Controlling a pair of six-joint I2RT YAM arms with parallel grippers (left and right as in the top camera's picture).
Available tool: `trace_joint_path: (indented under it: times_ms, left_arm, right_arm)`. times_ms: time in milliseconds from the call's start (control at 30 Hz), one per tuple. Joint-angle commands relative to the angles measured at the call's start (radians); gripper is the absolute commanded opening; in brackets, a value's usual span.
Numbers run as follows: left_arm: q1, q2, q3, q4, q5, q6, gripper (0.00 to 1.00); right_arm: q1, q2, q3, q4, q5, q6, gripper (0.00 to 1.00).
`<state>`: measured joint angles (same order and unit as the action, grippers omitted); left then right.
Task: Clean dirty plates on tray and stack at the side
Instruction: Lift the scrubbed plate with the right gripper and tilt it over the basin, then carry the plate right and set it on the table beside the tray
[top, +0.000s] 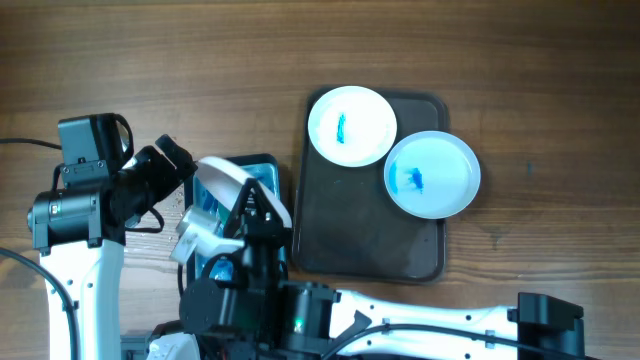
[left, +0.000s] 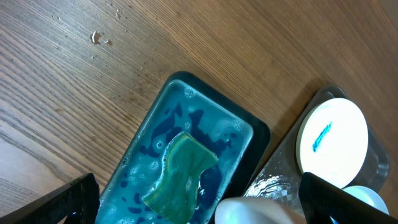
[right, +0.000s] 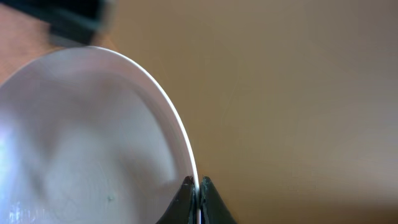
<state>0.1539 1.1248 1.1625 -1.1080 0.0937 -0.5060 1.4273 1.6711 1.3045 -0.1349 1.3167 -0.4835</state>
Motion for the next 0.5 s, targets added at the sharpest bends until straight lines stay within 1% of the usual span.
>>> trace_joint_path:
  times_ms: [0, 167, 233, 267, 333, 400, 467]
  left_arm:
    - [0.008, -0.003, 0.015, -0.001, -0.017, 0.005, 1.0]
    - [0.008, -0.003, 0.015, -0.001, -0.017, 0.005, 1.0]
    - [0.008, -0.003, 0.015, -0.001, -0.017, 0.005, 1.0]
    - [0.008, -0.003, 0.015, -0.001, -0.017, 0.005, 1.0]
    - [0.008, -0.003, 0.015, -0.001, -0.017, 0.005, 1.0]
    - [0.008, -0.003, 0.015, -0.001, -0.017, 0.005, 1.0]
    - [0.008, -0.003, 0.015, -0.001, -0.017, 0.005, 1.0]
  right_arm:
    - [-0.077, -0.006, 0.019, -0.025, 0.068, 0.26, 0.04]
    - [-0.141, -0.028, 0.019, -0.114, 0.063, 0.445, 0.04]
    - [-0.171, -0.057, 0.019, -0.186, -0.021, 0.537, 0.04]
    - [-0.192, -0.076, 0.019, -0.237, -0.102, 0.598, 0.04]
    - [-0.257, -0.12, 0.019, -0.354, -0.338, 0.745, 0.04]
    - [-0.348, -0.169, 0.019, -0.464, -0.606, 0.868, 0.04]
    - [-0.451, -0.228, 0.019, -0.568, -0.79, 0.988, 0.04]
